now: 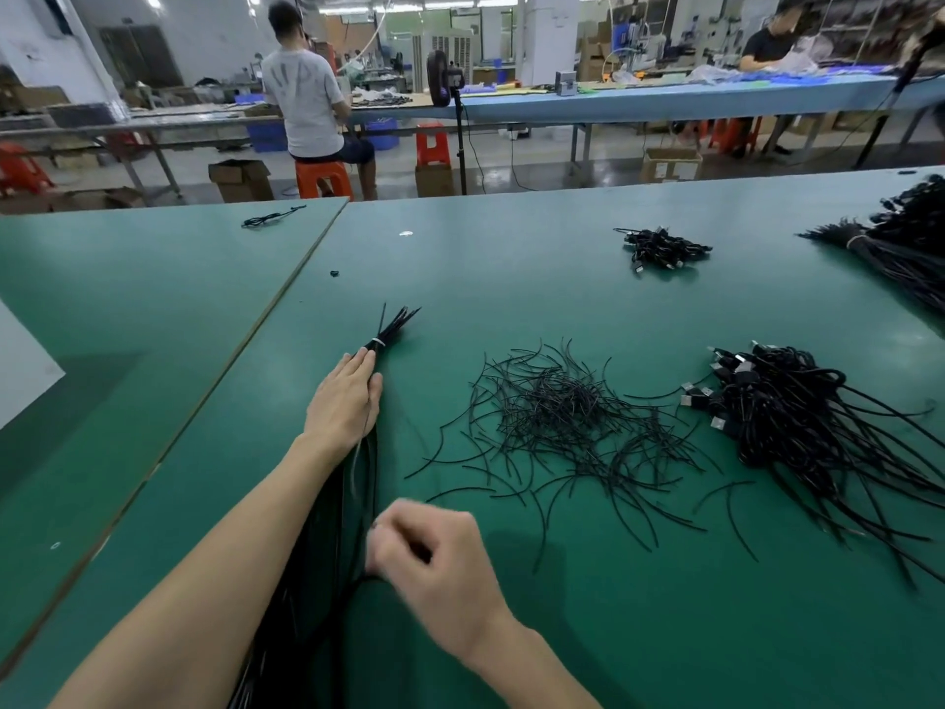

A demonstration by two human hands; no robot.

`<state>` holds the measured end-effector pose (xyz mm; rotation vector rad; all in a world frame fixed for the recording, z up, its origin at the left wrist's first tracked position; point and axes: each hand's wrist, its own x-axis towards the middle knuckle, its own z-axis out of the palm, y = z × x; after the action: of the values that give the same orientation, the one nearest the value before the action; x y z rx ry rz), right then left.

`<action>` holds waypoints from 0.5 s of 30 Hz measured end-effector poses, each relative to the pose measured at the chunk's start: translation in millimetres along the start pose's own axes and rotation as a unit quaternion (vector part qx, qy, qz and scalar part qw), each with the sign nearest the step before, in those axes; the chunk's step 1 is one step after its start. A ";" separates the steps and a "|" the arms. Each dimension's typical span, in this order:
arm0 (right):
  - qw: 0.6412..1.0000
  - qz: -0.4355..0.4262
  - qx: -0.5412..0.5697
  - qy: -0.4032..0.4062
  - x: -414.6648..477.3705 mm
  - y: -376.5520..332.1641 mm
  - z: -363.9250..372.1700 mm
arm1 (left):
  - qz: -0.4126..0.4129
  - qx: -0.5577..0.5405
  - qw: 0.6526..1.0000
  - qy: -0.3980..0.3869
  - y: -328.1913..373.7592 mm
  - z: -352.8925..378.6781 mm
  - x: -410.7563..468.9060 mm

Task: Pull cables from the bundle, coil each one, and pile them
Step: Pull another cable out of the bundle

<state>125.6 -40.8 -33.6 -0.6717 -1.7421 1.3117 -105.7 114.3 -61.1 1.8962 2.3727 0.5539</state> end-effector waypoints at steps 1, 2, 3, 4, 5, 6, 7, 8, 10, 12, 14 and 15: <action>0.997 0.026 0.056 0.050 2.4 -1.5 -5.8 | -0.009 -0.007 1.000 -0.003 1.1 -0.9 0.5; 0.987 0.056 0.113 0.097 4.4 -3.3 -13.5 | -0.017 -0.014 1.000 -0.010 2.2 -2.2 0.5; 0.974 0.082 0.164 0.136 5.0 -6.2 -22.7 | -0.020 -0.017 1.000 -0.014 2.4 -2.7 -0.1; 0.959 0.096 0.207 0.168 5.3 -10.6 -33.3 | -0.018 -0.015 1.000 -0.014 1.9 -2.5 -0.6; 0.943 0.100 0.249 0.196 5.7 -16.0 -45.1 | -0.014 -0.012 1.000 -0.012 1.2 -2.4 -1.1; 0.924 0.095 0.296 0.222 6.4 -22.5 -58.7 | -0.011 -0.007 1.000 -0.011 1.1 -2.8 -1.7; 0.903 0.083 0.343 0.244 7.8 -29.6 -73.9 | -0.008 0.001 1.000 -0.010 1.6 -2.3 -2.3; 0.884 0.064 0.382 0.260 10.2 -36.8 -89.9 | -0.006 0.007 1.000 -0.009 2.4 -1.3 -2.8; 0.853 0.033 0.439 0.281 16.9 -49.0 -121.3 | -0.009 0.011 1.000 -0.010 4.8 -1.2 -4.3; 0.842 0.032 0.451 0.295 23.0 -55.2 -146.7 | -0.018 0.006 1.000 -0.001 8.5 -1.9 -6.8; 0.863 0.063 0.401 0.302 26.2 -52.5 -161.1 | -0.017 0.025 0.999 0.037 14.5 -2.2 -11.8; 0.875 0.081 0.373 0.300 26.5 -48.6 -164.0 | -0.004 0.039 0.997 0.072 19.1 -2.5 -15.3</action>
<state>256.0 47.8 37.9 -0.6681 -0.6085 1.5329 -84.8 102.7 -55.6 1.9385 2.5254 0.6259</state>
